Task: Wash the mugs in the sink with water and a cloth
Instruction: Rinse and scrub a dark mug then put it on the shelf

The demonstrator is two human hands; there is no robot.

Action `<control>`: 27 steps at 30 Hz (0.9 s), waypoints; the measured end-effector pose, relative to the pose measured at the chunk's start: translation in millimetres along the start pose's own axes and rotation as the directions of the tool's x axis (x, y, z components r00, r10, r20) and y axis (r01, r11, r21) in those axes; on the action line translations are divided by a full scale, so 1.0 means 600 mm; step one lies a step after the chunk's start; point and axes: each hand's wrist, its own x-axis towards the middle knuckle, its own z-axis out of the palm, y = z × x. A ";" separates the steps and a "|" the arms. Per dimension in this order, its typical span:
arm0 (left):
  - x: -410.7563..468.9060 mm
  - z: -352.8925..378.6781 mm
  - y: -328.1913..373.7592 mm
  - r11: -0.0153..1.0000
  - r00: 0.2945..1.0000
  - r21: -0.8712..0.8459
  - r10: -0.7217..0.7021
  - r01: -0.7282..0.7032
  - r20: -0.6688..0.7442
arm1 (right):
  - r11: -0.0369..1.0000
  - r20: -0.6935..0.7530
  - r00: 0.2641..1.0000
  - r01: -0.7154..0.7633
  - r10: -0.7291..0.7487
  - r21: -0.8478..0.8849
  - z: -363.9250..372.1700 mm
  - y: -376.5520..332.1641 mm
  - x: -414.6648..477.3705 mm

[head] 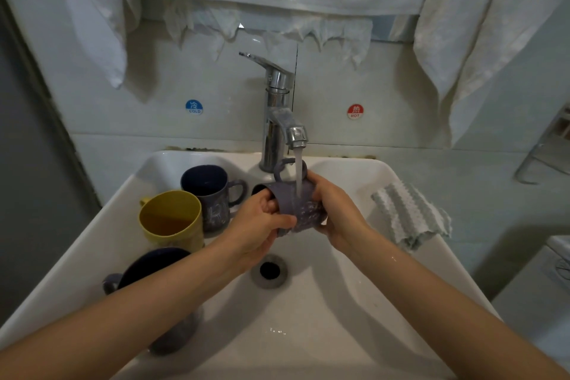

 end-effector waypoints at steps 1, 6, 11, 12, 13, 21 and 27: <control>0.000 0.000 -0.001 1.000 1.000 0.002 0.002 -0.002 0.001 | 0.999 -0.012 1.000 -0.024 0.025 0.039 -0.001 -0.002 -0.002; 0.002 -0.002 -0.001 0.999 1.000 -0.035 -0.001 0.001 0.011 | 0.993 0.004 1.000 -0.022 0.022 0.112 -0.006 -0.002 -0.001; 0.003 -0.003 0.001 0.998 1.000 -0.064 -0.013 0.013 -0.008 | 0.996 0.020 0.999 0.033 -0.035 0.085 -0.007 0.001 0.002; 0.003 -0.003 0.002 0.997 1.000 -0.073 -0.015 0.014 -0.013 | 0.997 0.015 0.999 0.041 -0.042 0.071 -0.009 0.002 0.003; 0.003 -0.003 0.003 0.997 1.000 -0.080 -0.017 0.016 -0.017 | 0.997 0.014 0.999 0.045 -0.046 0.062 -0.010 0.002 0.004; 0.002 -0.004 0.010 0.989 0.997 -0.133 -0.063 0.056 -0.052 | 0.996 0.064 0.994 0.092 -0.091 -0.011 -0.016 0.002 0.004; 0.001 -0.006 0.019 0.961 0.983 -0.266 -0.118 0.076 -0.143 | 0.996 0.091 0.992 0.090 -0.088 -0.012 -0.028 0.005 0.011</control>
